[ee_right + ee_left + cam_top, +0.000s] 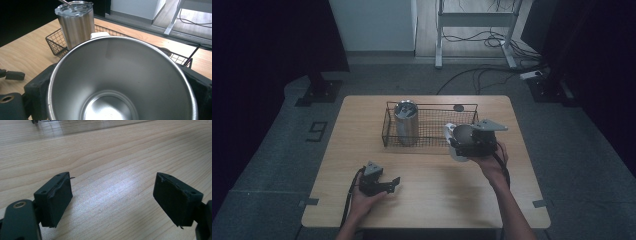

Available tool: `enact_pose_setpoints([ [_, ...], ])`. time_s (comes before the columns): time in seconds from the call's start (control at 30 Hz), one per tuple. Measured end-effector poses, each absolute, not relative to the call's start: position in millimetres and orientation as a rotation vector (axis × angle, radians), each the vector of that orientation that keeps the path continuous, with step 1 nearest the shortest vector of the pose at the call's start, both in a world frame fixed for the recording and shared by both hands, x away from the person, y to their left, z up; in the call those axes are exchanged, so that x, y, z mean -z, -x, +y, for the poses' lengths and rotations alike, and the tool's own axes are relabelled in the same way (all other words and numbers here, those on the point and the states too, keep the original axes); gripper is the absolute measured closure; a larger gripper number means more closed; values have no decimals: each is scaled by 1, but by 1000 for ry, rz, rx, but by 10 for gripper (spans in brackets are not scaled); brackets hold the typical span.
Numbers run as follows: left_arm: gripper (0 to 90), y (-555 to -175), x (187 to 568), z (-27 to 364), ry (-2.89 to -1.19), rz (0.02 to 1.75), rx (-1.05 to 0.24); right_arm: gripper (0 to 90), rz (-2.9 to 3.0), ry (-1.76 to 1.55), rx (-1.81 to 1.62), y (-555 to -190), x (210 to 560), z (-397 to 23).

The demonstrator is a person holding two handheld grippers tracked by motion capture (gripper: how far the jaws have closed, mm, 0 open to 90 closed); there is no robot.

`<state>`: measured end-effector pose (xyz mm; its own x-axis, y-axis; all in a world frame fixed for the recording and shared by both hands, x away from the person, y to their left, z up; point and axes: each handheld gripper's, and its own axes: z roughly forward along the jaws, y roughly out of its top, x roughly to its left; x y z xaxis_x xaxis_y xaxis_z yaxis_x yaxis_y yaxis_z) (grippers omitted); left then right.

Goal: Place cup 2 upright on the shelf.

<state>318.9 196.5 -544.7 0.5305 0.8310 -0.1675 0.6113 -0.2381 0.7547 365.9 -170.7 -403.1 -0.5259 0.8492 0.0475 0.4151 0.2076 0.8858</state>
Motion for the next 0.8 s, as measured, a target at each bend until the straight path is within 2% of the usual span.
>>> enact_pose_setpoints([
  [0.8, 159, -318, 545, 196, -1956, 1173, -336, 57, 2023, -1181, -1237, -396, 395, -164],
])
